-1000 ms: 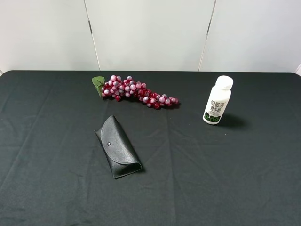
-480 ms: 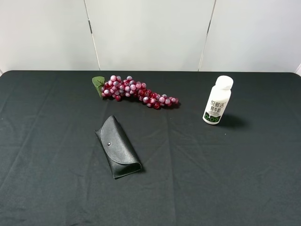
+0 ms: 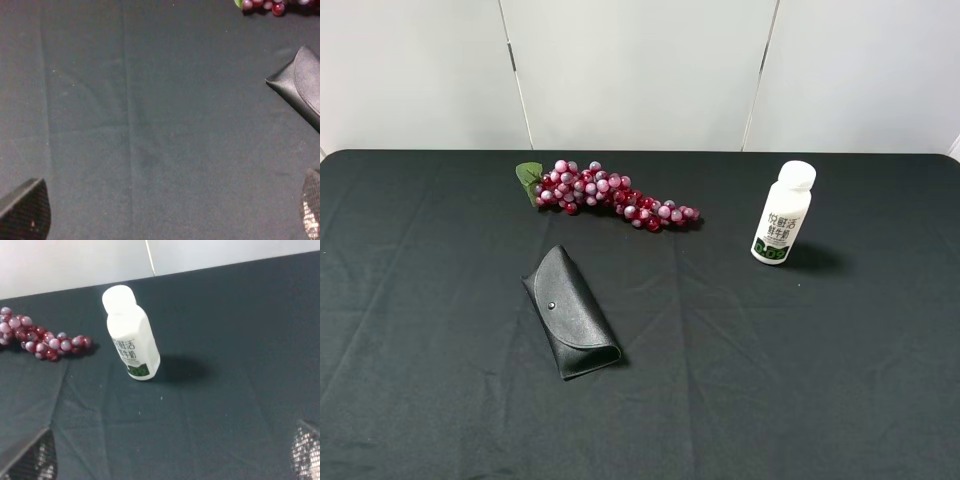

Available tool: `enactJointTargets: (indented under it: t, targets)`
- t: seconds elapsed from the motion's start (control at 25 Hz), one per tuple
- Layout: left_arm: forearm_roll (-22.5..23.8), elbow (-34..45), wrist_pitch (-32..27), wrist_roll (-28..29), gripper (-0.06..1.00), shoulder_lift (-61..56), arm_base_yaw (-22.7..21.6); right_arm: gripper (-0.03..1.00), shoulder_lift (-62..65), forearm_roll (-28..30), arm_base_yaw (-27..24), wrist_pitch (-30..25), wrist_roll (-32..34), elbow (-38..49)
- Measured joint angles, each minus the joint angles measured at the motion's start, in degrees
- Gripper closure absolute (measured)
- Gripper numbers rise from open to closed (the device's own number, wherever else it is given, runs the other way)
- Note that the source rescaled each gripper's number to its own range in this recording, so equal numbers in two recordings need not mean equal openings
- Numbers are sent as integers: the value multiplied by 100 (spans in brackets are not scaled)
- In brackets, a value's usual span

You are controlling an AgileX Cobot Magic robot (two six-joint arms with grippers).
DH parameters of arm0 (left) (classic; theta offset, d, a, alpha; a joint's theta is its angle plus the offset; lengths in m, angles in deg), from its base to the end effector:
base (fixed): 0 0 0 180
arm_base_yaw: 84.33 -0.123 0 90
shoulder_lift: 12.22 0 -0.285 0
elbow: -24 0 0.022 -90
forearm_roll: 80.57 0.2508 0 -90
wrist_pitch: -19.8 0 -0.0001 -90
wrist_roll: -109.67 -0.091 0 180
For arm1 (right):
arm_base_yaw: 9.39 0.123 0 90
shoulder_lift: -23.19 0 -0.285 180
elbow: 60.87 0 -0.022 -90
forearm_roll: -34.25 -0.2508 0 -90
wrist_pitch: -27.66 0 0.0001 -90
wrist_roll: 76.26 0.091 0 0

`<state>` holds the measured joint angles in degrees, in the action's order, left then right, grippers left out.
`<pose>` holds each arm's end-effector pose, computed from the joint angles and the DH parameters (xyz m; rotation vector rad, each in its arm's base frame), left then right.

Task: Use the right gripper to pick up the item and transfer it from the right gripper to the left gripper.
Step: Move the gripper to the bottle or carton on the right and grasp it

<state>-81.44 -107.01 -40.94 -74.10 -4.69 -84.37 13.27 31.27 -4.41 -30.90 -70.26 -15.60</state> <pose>-0.0046 -0.0012 0.2753 0.0673 2.0455 0.0233 -0.0045 0.0037 0.2967 0.0159 1.9889 0.1856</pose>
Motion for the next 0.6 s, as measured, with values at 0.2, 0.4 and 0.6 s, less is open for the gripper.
enactJointTargets:
  t: [0.2,0.4,0.6]
  targets:
    - [0,0,0,0,-6,0,0,-3,-1229,-2,0,-73,0,-779]
    - [0,0,0,0,-6,0,0,-3,-2745,-2,0,-232,-96,-1792]
    - [0,0,0,0,-6,0,0,-3,-4138,-2,0,-512,-554,-2846]
